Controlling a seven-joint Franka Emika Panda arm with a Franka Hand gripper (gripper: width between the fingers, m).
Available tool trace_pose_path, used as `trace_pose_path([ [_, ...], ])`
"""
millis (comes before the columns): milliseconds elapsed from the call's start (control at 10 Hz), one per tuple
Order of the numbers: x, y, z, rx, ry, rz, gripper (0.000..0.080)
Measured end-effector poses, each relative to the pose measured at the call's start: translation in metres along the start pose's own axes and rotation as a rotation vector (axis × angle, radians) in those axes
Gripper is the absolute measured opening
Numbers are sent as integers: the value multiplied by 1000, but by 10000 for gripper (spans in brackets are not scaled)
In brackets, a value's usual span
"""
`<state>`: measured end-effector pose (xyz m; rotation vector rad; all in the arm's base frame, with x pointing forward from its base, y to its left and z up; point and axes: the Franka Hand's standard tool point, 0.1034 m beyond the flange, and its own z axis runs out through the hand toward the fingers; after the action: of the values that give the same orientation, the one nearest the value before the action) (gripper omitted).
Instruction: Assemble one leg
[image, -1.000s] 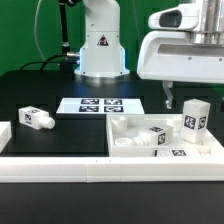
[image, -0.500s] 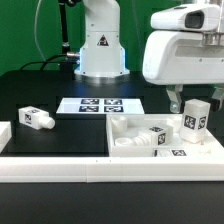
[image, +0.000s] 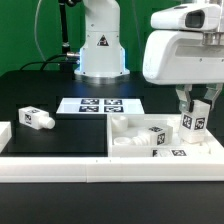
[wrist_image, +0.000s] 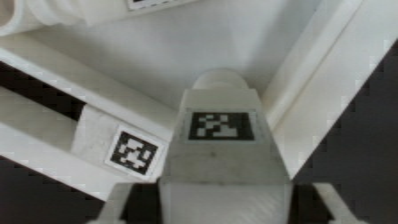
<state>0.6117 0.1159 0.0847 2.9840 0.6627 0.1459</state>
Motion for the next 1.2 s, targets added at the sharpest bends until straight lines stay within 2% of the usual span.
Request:
trace_pose_path([
  [400,0,0,0,9,1,308,288],
  [900,-2,3,3,66,7,970,288],
  [1200,-3,3,3,60,-13,1283,288],
])
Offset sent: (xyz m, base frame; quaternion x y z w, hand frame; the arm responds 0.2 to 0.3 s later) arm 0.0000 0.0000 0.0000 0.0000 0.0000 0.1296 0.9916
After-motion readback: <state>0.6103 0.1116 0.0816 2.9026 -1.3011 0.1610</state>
